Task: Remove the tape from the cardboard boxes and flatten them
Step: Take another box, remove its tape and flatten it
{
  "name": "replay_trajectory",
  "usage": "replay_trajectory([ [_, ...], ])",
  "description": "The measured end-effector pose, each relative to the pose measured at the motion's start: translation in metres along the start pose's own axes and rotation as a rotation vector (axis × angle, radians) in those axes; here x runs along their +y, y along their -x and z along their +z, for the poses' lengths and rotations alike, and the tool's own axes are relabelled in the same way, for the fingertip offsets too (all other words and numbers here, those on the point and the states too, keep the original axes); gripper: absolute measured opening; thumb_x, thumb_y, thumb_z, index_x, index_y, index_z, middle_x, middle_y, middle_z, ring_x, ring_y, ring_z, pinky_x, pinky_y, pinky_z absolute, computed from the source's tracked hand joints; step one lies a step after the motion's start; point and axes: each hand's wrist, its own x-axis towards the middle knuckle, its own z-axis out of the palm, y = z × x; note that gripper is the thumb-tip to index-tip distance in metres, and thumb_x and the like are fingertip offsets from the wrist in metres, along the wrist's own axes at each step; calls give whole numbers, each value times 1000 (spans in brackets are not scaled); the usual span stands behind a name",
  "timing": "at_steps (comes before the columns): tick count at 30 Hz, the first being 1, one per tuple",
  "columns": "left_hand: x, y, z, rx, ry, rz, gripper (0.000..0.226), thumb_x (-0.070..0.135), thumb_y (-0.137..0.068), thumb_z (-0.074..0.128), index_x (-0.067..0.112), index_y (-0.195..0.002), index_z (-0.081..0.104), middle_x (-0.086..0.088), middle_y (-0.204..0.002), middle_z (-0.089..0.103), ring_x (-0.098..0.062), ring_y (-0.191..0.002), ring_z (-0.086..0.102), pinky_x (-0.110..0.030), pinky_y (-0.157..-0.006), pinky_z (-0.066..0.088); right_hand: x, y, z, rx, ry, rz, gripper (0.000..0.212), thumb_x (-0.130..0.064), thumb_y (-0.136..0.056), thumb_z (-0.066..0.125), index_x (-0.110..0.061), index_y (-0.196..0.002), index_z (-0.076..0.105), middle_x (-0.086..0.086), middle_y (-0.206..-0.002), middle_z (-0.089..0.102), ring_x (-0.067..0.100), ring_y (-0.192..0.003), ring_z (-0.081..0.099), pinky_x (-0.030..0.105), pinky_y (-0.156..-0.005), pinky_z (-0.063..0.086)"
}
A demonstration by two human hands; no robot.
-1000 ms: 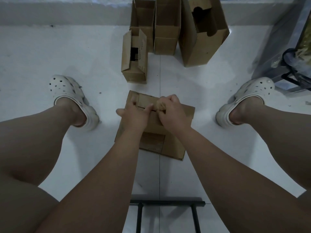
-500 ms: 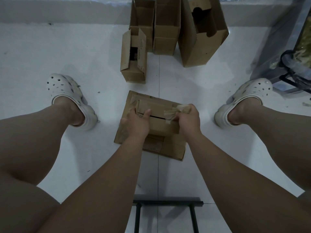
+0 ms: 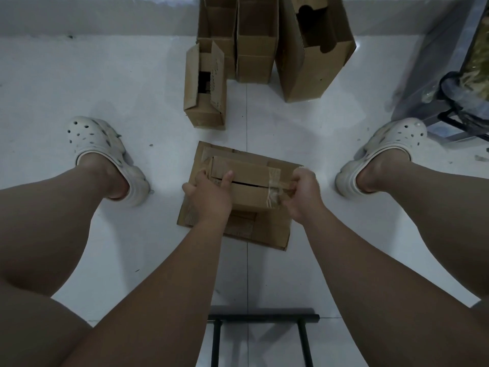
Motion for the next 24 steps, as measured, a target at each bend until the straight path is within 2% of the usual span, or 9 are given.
replay_trajectory([
  [1,-1,0,0,44,-60,35,74,55,-87,54,15,-144,30,-11,-130,31,-28,-113,47,-32,-79,38,1,0,3,-37,201,-19,21,-4,-88,48,-17,-101,38,8,-85,46,24,-68,52,35,-56,46],
  [3,-3,3,0,166,-238,164,75,52,-87,57,14,-144,27,-14,-122,36,-27,-109,44,-32,-77,39,7,-3,4,-47,713,-95,65,-24,-84,71,-24,-133,28,12,-119,49,30,-96,59,43,-80,54],
  [5,-4,6,4,267,-417,354,71,41,-89,58,15,-144,22,-18,-118,41,-29,-104,44,-36,-84,44,14,-4,3,-26,1008,-184,94,-40,-74,82,-25,-146,23,11,-139,39,29,-121,47,36,-94,46],
  [8,-6,13,11,284,-482,623,46,16,-89,49,13,-133,37,-24,-117,48,-37,-104,48,-46,-92,46,20,-9,-1,-29,1083,-249,70,-45,-73,82,-19,-124,41,5,-123,50,17,-98,50,23,-70,40],
  [12,-20,12,22,197,-653,913,51,16,-71,77,12,-119,62,-26,-118,50,-44,-112,51,-57,-105,34,17,-11,-5,-39,1156,-345,46,-45,-77,78,-19,-99,47,-6,-88,54,4,-71,48,18,-50,32],
  [14,-21,11,23,85,-750,918,65,42,-79,69,19,-137,48,-23,-138,34,-39,-135,28,-51,-115,0,15,-10,-7,-59,1165,-368,31,-40,-81,76,-23,-86,50,-11,-77,53,0,-65,48,15,-46,32],
  [16,-22,7,25,-9,-818,929,81,61,-79,58,29,-147,28,-11,-152,6,-29,-143,-1,-46,-108,-23,13,-10,-6,-108,1199,-412,27,-33,-87,71,-25,-72,50,-10,-66,54,1,-57,49,10,-40,33],
  [19,-20,2,25,-81,-895,922,99,68,-72,60,35,-150,8,-4,-156,-15,-25,-143,-16,-49,-105,-26,9,-7,-1,-192,1317,-471,34,-28,-94,61,-25,-62,49,-8,-60,52,5,-53,48,11,-41,33],
  [24,-22,1,22,-71,-905,881,107,68,-69,63,33,-150,2,-2,-157,2,-23,-143,-11,-48,-107,-19,8,-7,-7,-251,1266,-488,39,-11,-93,61,-23,-59,46,4,-78,54,18,-65,49,13,-49,32],
])
